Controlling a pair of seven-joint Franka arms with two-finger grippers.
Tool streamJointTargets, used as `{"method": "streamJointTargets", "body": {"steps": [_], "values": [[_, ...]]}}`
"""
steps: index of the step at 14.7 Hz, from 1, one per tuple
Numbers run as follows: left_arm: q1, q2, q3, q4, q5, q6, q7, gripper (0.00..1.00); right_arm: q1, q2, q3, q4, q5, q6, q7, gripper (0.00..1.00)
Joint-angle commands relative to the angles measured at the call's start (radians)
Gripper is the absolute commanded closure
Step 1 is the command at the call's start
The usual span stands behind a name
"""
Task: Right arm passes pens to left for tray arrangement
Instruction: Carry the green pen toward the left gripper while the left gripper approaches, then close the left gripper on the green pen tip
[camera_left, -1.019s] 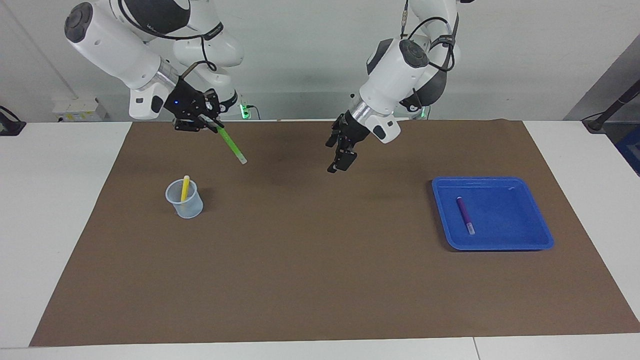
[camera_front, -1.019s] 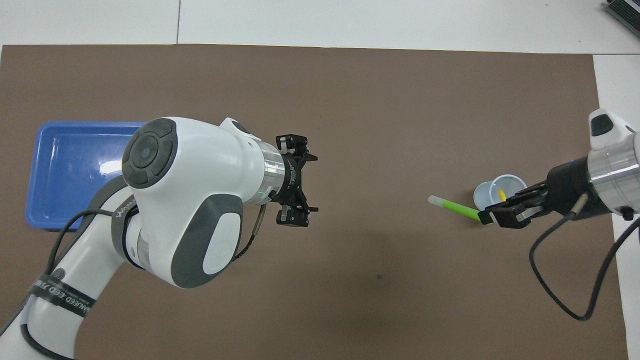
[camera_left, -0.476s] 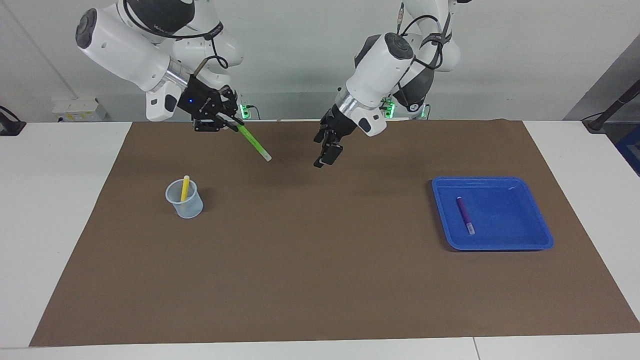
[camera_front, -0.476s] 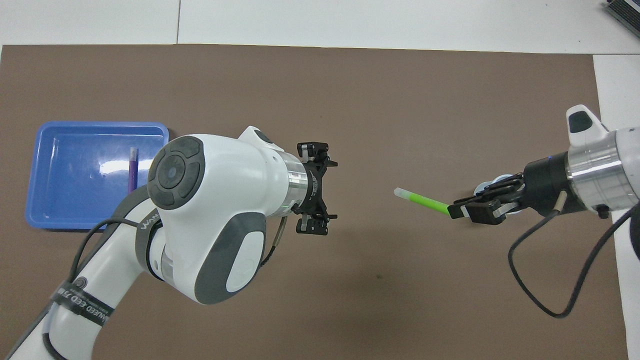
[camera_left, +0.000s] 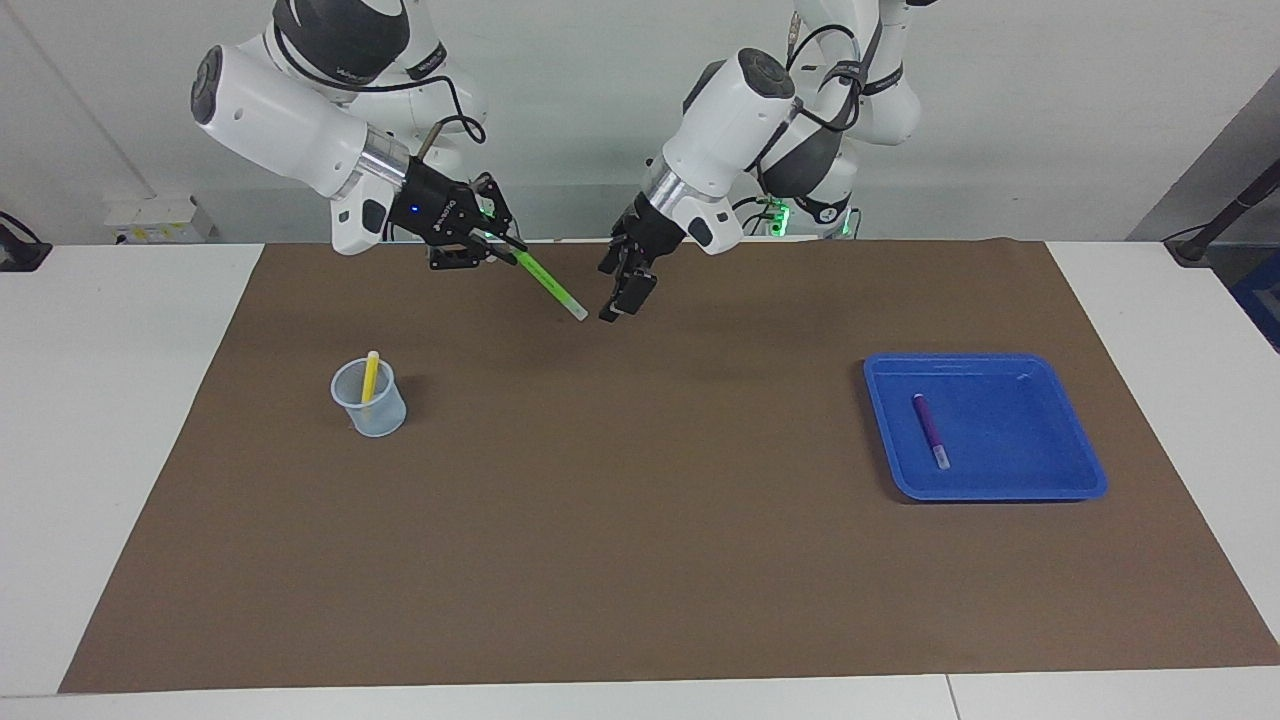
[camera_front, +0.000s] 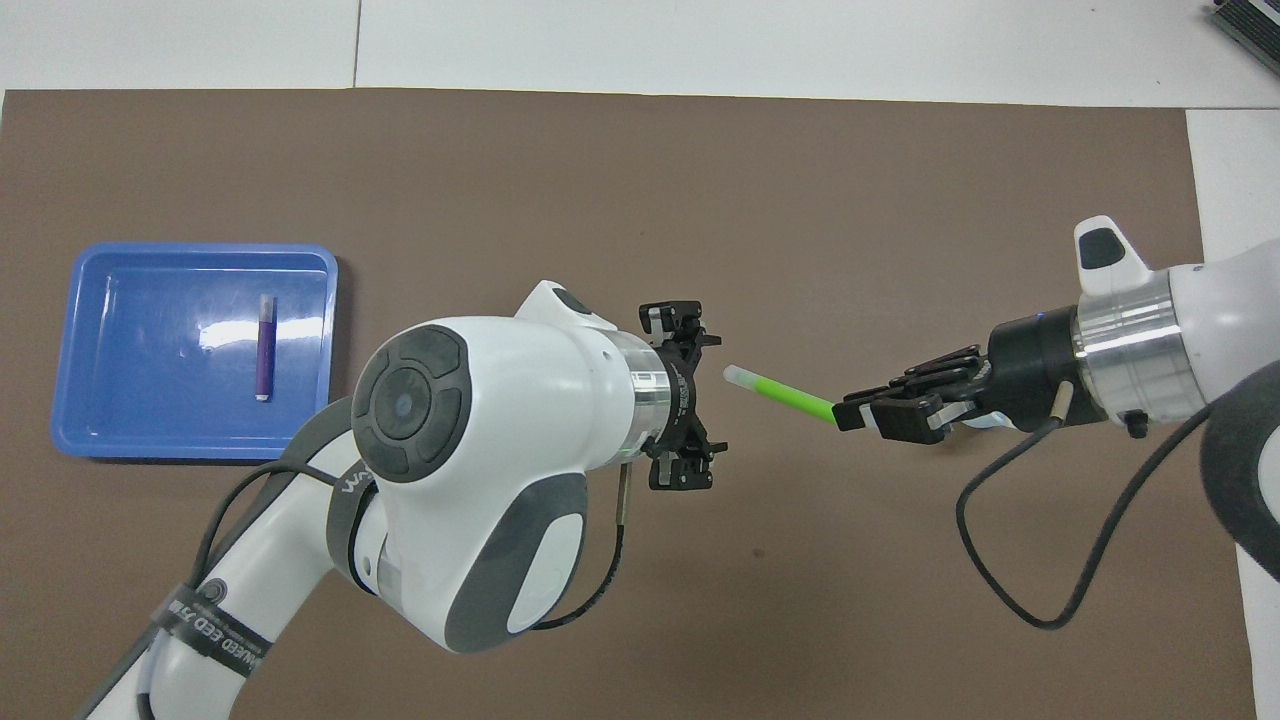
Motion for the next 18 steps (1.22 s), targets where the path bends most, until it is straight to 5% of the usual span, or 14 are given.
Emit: {"method": "streamJointTargets", "body": {"steps": [1,8,14,18], "values": [[-0.048,-0.006,0.013,-0.006,-0.004,0.028,-0.057,0.02,0.010,-0.032,0.000,-0.046,0.062,0.035,-0.047,1.00],[-0.080,-0.014,0.002,0.023,0.002,0.015,-0.094,0.04,0.013,-0.032,0.000,-0.047,0.125,0.047,-0.065,1.00],[-0.080,-0.030,-0.004,0.023,0.005,0.010,-0.097,0.19,0.013,-0.032,0.000,-0.047,0.125,0.045,-0.068,1.00],[-0.080,-0.035,-0.004,0.017,0.007,0.024,-0.094,0.21,0.011,-0.032,0.000,-0.047,0.126,0.045,-0.074,1.00]]}}
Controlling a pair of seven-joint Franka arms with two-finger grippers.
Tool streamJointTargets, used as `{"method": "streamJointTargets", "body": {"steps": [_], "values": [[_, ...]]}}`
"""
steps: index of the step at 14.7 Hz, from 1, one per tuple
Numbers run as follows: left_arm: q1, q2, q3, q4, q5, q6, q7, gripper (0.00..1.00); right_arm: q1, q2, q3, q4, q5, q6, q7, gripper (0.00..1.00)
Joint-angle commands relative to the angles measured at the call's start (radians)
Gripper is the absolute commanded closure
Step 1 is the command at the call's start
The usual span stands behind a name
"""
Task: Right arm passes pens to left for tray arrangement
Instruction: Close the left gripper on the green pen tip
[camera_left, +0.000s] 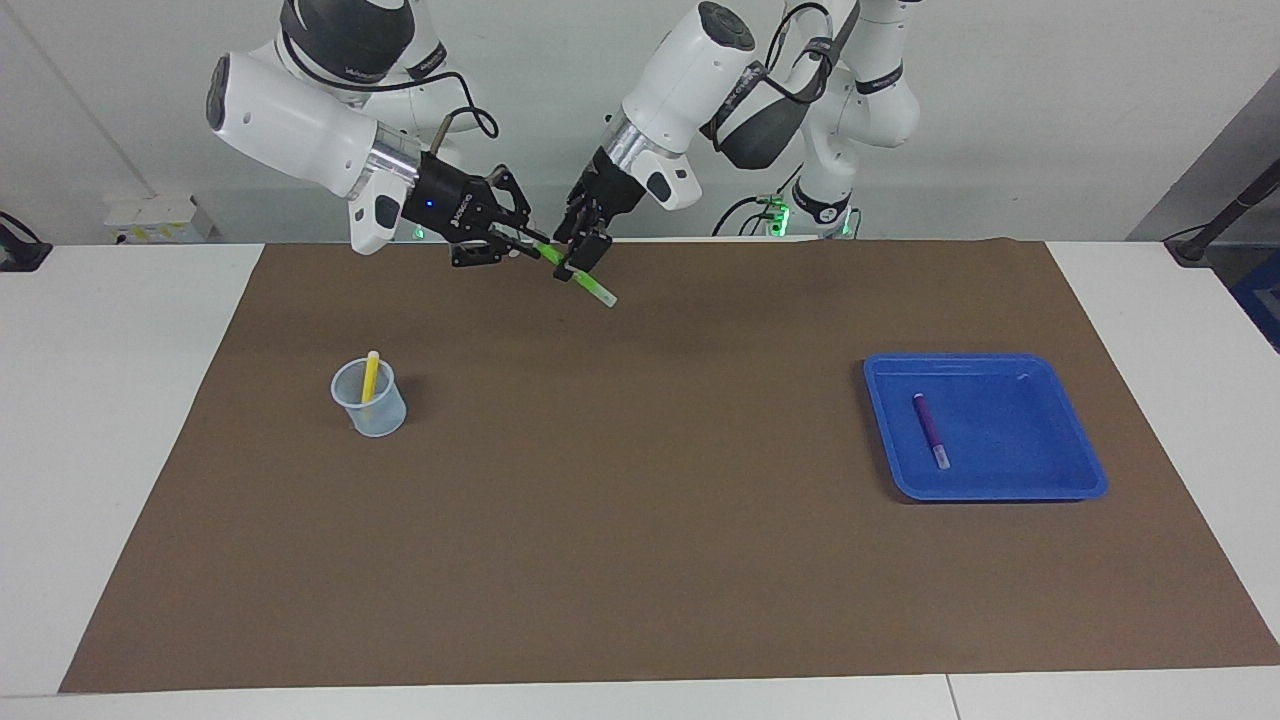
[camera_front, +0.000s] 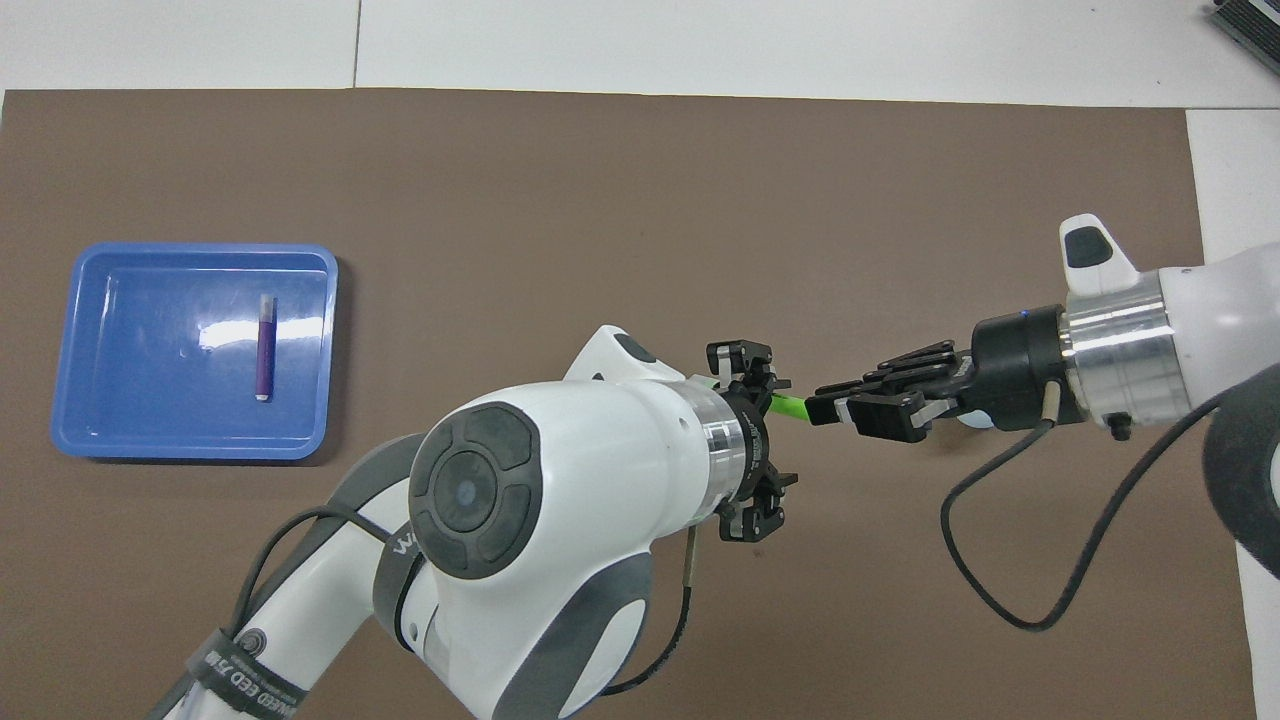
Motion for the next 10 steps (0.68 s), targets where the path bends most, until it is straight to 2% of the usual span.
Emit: {"method": "streamJointTargets", "body": {"steps": [1,7,10], "values": [[-0.010,-0.017,0.006,-0.014,0.004,0.006,-0.019,0.25,-0.002,-0.026,0.000,-0.034,0.033,0.018,-0.043,1.00],[-0.010,-0.017,0.006,-0.035,0.008,0.047,-0.015,0.35,-0.002,-0.026,0.000,-0.034,0.035,0.020,-0.043,1.00],[-0.004,-0.017,0.006,-0.052,0.021,0.079,-0.012,0.35,-0.002,-0.026,0.000,-0.034,0.035,0.020,-0.043,1.00]]}}
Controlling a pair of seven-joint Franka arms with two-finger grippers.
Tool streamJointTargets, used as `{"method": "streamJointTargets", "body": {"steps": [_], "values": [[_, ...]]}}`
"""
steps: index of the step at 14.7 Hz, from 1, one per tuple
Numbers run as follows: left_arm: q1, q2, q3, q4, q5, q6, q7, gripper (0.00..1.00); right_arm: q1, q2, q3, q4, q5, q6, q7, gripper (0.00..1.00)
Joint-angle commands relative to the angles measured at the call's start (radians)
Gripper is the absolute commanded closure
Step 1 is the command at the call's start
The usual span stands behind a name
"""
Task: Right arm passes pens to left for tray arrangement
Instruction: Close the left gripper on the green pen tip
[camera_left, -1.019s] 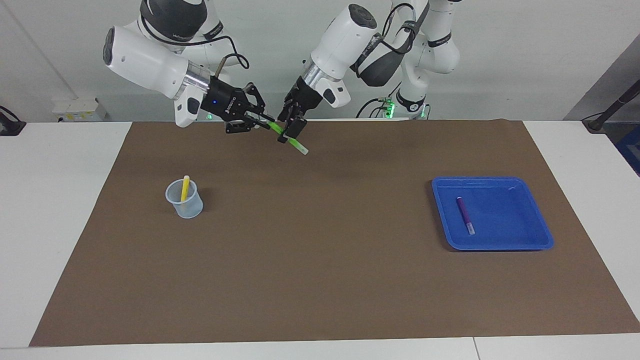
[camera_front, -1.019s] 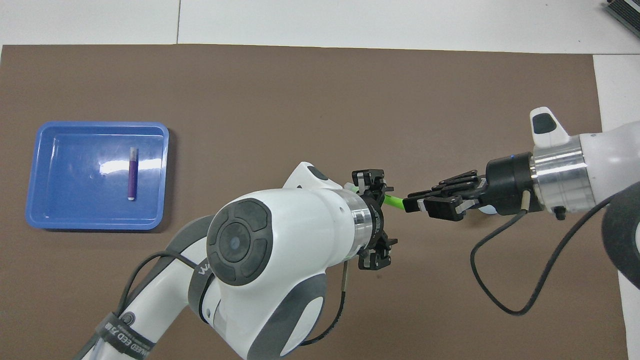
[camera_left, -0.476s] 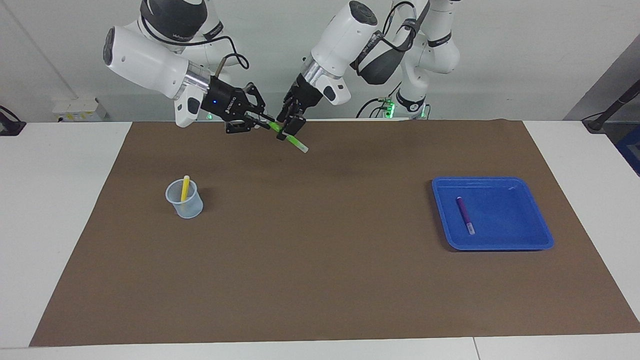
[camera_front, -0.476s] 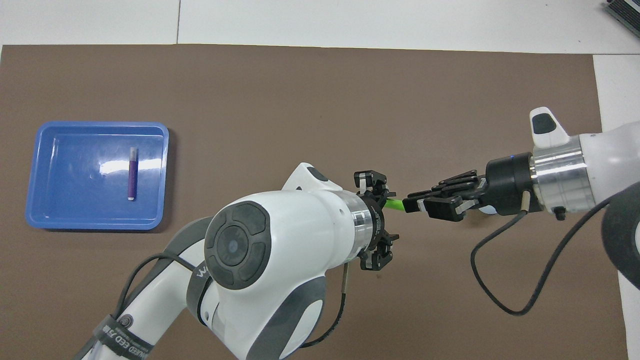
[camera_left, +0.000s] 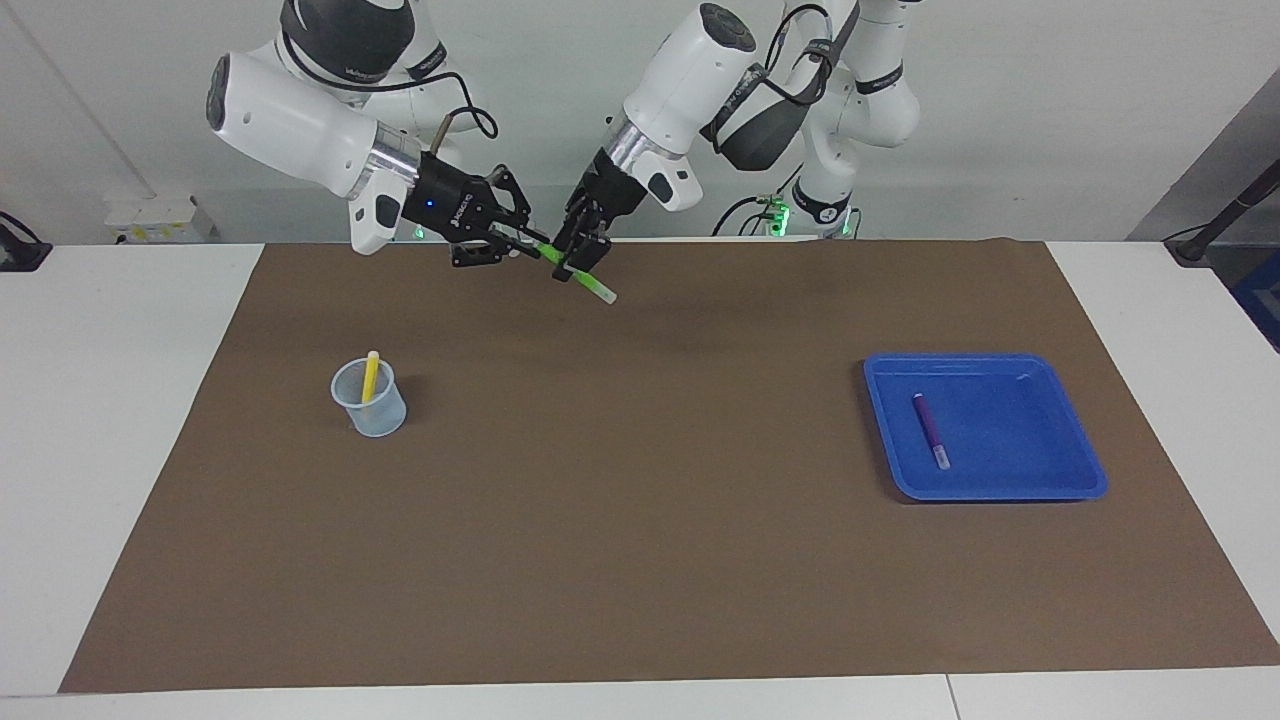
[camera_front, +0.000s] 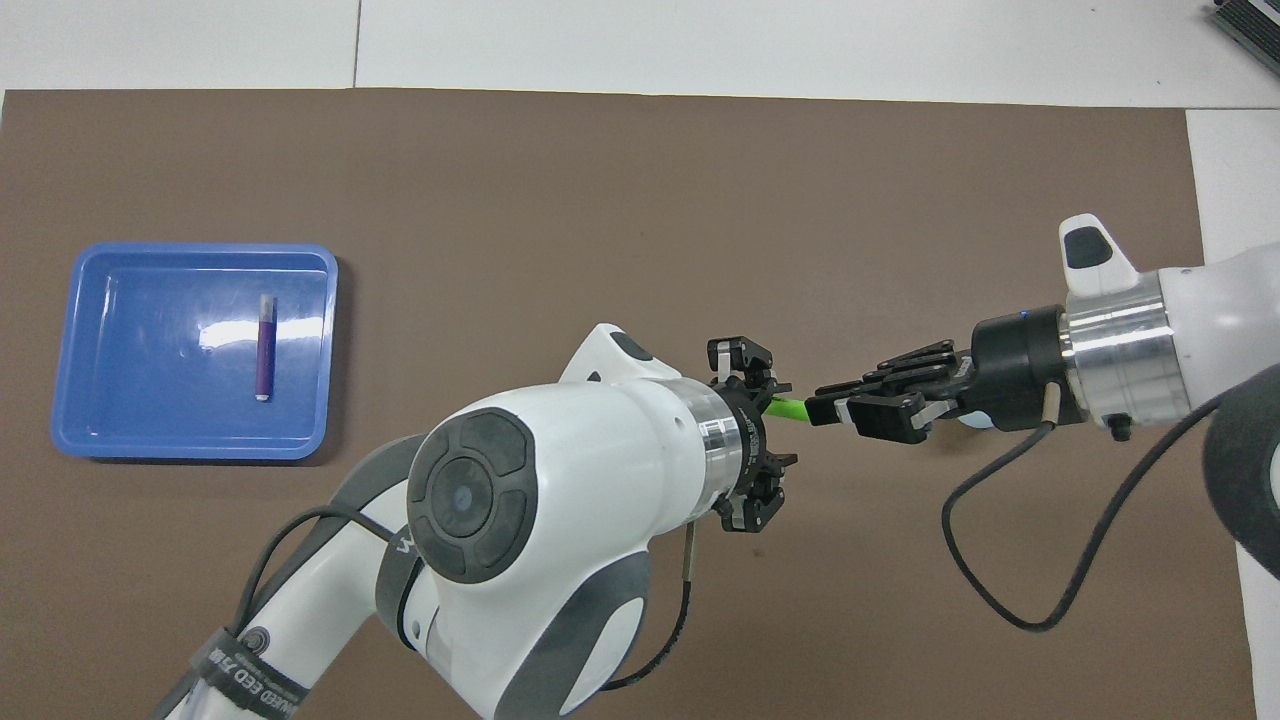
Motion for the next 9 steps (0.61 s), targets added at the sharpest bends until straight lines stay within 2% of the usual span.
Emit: {"method": "streamJointTargets", "body": {"steps": [1,5,9], "values": [[0.002,-0.016,0.007,-0.034,0.016,0.035,-0.012,0.36,-0.002,-0.025,0.000,-0.033,0.035,0.020,-0.033,1.00],[0.012,-0.016,0.016,-0.032,0.016,0.029,-0.006,0.39,-0.002,-0.025,0.000,-0.033,0.035,0.020,-0.033,1.00],[0.010,-0.016,0.016,-0.031,0.016,0.029,-0.017,0.52,-0.002,-0.024,0.000,-0.033,0.039,0.021,-0.033,1.00]]}}
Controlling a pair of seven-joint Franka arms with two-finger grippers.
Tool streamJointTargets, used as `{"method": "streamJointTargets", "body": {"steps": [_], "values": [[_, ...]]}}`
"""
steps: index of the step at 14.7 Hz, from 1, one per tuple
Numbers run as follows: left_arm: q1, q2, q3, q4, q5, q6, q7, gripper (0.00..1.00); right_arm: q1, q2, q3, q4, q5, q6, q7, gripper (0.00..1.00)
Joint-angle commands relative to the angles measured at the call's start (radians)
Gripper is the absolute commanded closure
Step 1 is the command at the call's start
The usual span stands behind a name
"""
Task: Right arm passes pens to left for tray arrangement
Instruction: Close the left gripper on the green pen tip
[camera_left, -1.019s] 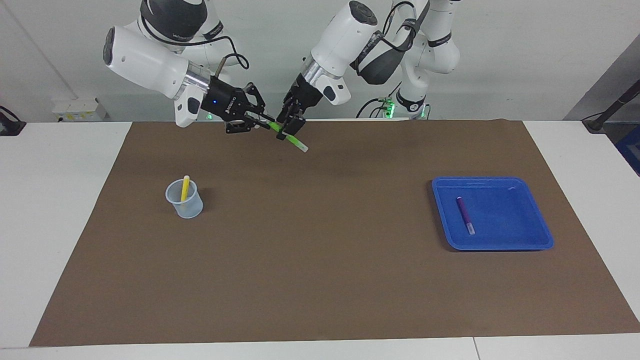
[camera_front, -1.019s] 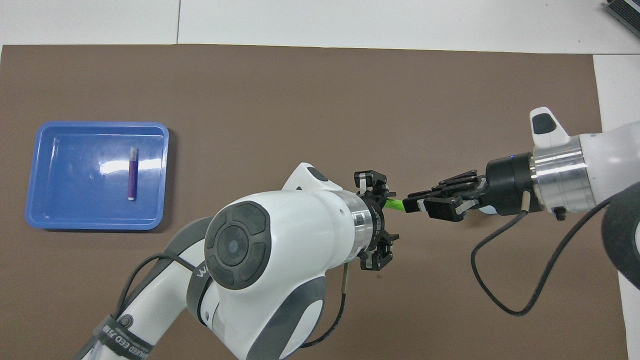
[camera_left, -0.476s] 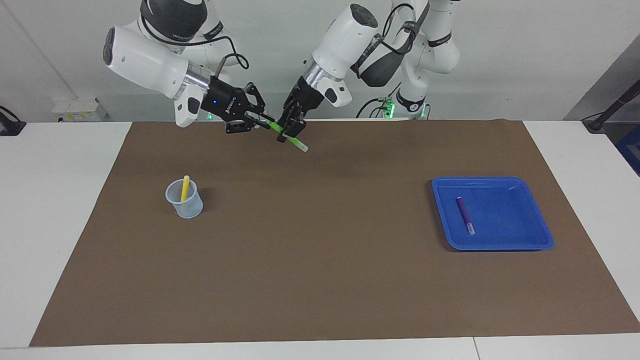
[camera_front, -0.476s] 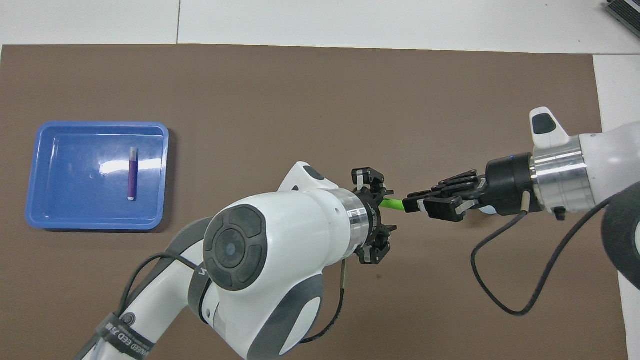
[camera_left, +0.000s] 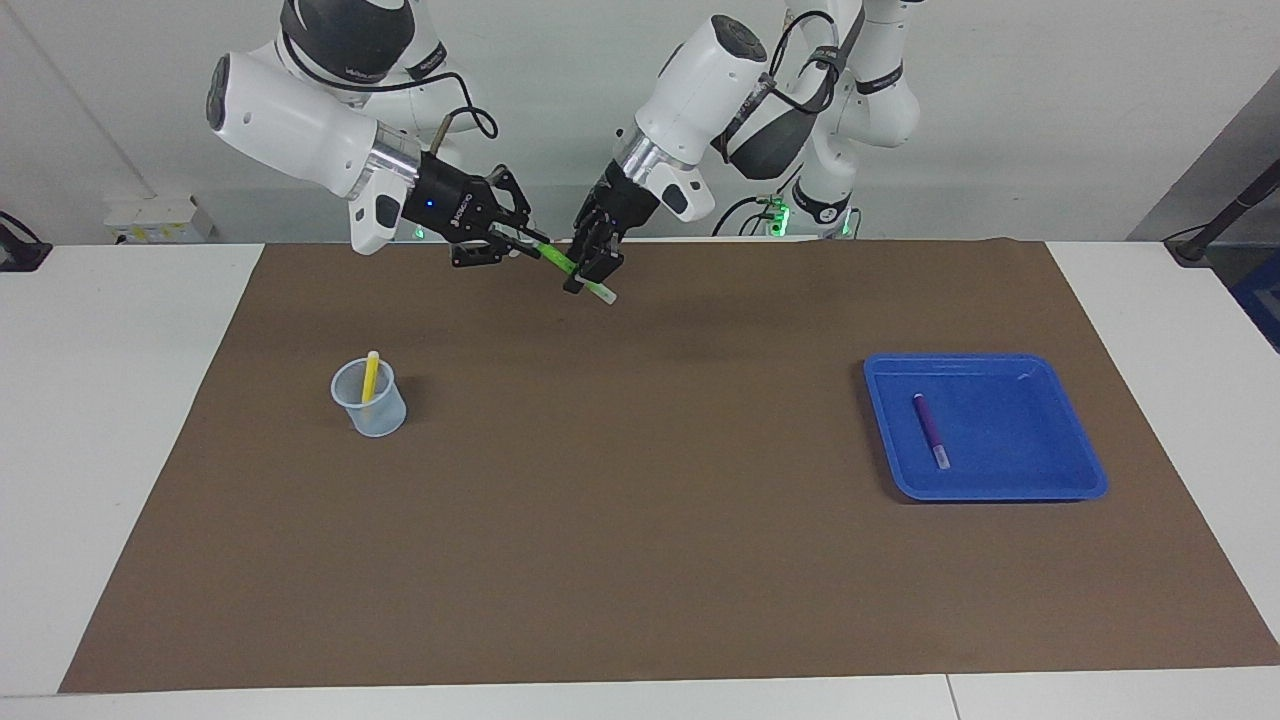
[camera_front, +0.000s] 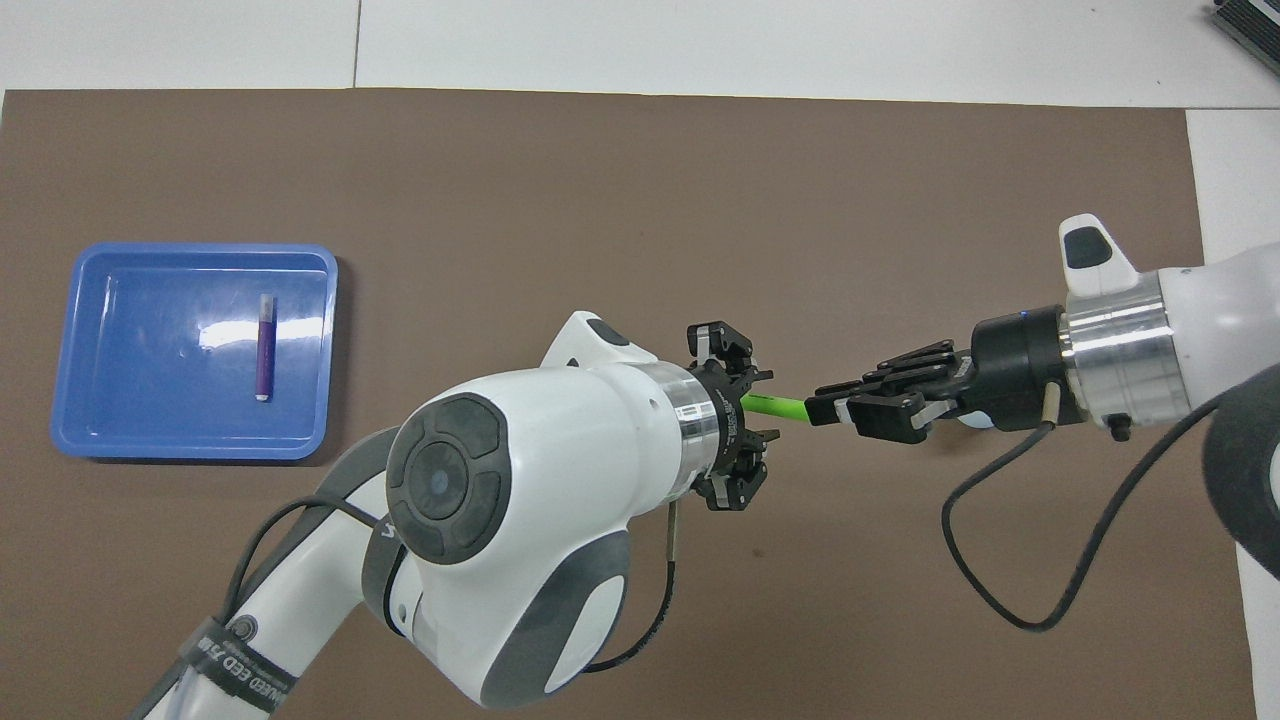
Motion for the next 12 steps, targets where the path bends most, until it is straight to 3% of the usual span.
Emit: {"method": "streamJointTargets", "body": {"steps": [1,3,7,12], "values": [[0.006,-0.016,-0.005,-0.019,0.015,0.015,-0.018,0.60,-0.002,-0.025,0.000,-0.031,0.038,0.021,-0.033,1.00],[0.006,-0.016,-0.005,-0.019,0.015,0.013,-0.018,0.78,-0.002,-0.024,0.000,-0.031,0.038,0.021,-0.033,1.00],[0.006,-0.014,-0.003,-0.018,0.018,0.006,-0.018,0.99,-0.002,-0.025,0.000,-0.031,0.055,0.022,-0.034,1.00],[0.001,-0.014,-0.005,-0.012,0.042,0.003,-0.018,1.00,-0.002,-0.025,0.000,-0.032,0.057,0.022,-0.033,1.00]]}}
